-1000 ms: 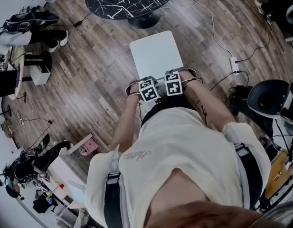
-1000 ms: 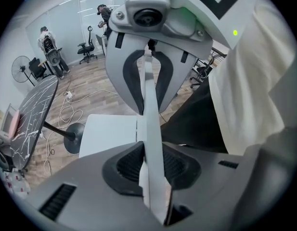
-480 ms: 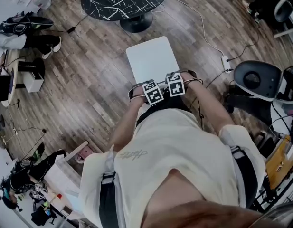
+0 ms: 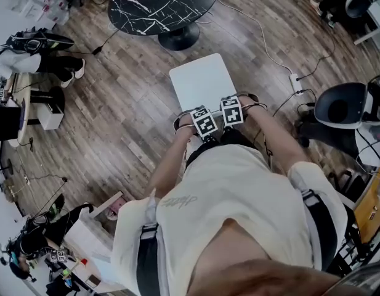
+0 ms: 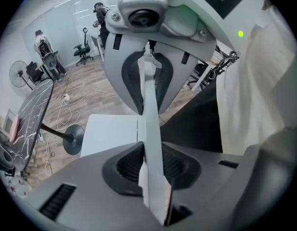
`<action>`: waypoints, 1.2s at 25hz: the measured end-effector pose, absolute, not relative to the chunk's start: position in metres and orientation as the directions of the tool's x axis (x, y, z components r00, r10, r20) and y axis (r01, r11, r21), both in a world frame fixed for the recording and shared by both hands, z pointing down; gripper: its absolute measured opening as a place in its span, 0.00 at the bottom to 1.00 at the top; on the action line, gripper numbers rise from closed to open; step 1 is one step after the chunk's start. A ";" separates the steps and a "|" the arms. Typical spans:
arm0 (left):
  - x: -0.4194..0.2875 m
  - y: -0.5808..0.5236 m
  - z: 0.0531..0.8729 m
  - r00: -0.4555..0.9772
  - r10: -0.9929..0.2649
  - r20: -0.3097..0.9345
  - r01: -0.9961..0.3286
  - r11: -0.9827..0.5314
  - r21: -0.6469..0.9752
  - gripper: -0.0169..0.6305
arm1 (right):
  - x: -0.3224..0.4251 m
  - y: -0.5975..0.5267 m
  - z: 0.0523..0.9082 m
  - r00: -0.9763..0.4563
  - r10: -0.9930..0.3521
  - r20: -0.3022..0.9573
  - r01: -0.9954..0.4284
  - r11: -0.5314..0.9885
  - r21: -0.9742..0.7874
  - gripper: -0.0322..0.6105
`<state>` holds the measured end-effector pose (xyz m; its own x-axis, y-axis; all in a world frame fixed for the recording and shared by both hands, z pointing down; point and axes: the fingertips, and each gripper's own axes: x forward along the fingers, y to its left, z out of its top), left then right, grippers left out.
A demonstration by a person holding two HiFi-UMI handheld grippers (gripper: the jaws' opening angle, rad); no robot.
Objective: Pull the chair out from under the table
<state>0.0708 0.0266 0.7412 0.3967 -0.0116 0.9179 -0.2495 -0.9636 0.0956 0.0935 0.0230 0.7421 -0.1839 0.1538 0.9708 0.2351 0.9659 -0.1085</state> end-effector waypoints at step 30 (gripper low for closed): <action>0.004 -0.048 0.593 0.551 -0.566 0.613 -0.798 -0.573 0.188 0.05 | 0.094 -0.054 0.603 -0.717 -0.277 0.640 -0.403 0.914 -0.056 0.06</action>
<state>0.0043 -0.0476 0.5929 0.5508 -0.5659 0.6135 -0.7978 -0.5731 0.1875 0.0943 -0.0542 0.6028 -0.7167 -0.2769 0.6401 -0.4027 0.9137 -0.0556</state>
